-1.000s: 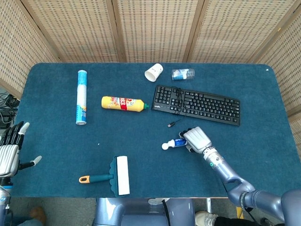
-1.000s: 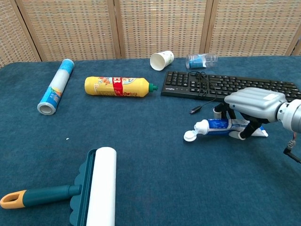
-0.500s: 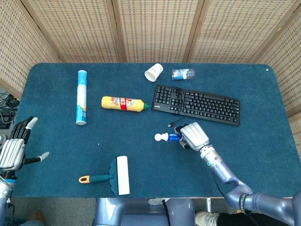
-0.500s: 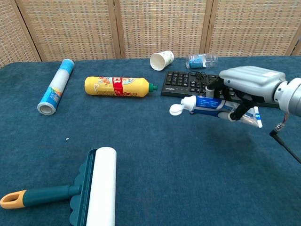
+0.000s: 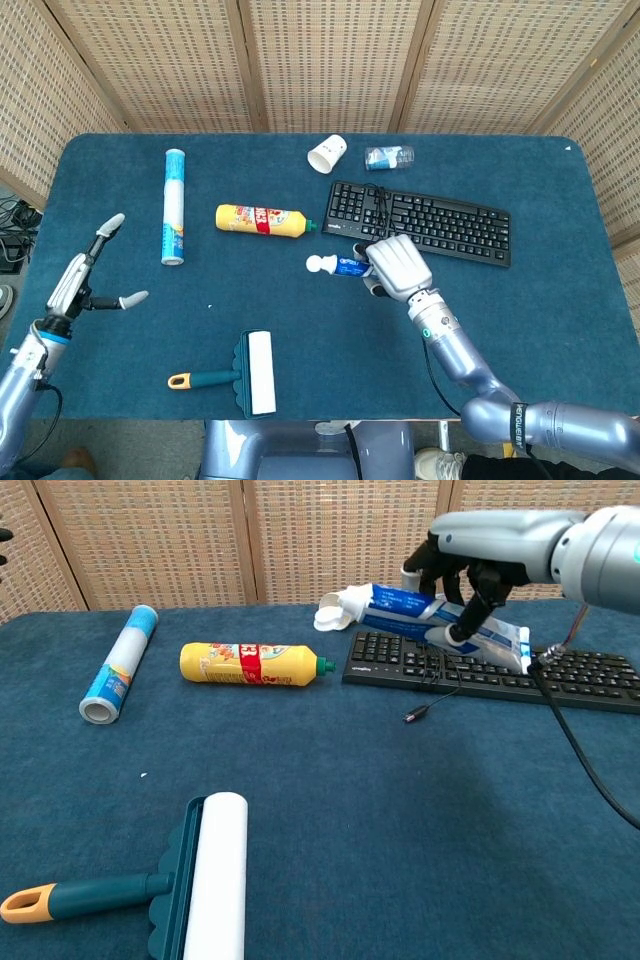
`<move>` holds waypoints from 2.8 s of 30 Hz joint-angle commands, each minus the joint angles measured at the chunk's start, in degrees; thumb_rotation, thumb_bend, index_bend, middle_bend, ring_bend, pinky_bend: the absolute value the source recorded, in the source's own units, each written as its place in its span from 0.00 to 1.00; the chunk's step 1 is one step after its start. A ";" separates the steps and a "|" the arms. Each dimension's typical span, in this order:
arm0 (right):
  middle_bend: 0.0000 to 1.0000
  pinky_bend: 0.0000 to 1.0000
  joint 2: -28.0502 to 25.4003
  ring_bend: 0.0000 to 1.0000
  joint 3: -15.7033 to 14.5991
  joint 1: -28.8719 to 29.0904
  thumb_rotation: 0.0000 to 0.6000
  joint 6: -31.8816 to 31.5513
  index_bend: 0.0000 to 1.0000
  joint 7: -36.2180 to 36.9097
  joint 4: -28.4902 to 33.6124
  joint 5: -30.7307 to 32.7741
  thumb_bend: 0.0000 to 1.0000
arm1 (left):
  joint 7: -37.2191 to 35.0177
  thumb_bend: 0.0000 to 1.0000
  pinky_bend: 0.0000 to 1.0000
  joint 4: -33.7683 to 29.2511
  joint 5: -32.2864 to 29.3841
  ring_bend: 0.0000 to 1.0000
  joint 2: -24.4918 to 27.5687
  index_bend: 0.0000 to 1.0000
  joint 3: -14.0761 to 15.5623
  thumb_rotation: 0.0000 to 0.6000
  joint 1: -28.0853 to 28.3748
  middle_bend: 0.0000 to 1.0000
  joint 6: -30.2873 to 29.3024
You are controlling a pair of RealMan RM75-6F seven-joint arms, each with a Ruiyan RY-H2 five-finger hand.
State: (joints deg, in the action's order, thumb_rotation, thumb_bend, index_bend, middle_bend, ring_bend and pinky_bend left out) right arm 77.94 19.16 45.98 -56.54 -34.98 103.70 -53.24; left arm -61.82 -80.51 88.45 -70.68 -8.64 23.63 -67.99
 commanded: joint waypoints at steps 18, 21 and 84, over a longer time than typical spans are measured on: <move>0.71 0.78 2.70 0.62 2.60 13.59 1.00 -4.00 0.71 -9.94 0.89 17.01 0.67 | -27.57 0.00 0.00 3.42 -9.27 0.00 -13.77 0.00 -8.01 0.01 14.26 0.00 14.47; 0.71 0.78 3.41 0.62 2.79 14.76 1.00 -4.78 0.71 -10.04 0.80 18.30 0.67 | -28.78 0.00 0.00 3.05 -10.03 0.00 -14.80 0.00 -8.64 0.00 14.76 0.00 14.89; 0.73 0.80 7.08 0.64 -1.95 23.63 1.00 -14.51 0.73 -16.14 1.76 24.77 0.67 | -22.28 0.00 0.00 -1.75 -12.10 0.00 -23.09 0.00 -11.64 0.19 20.92 0.00 12.60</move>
State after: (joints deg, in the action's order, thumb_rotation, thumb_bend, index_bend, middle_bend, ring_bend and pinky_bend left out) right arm 84.95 17.14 69.52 -70.87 -50.95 105.31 -28.40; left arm -89.48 -81.25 78.75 -93.28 -19.55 43.78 -55.83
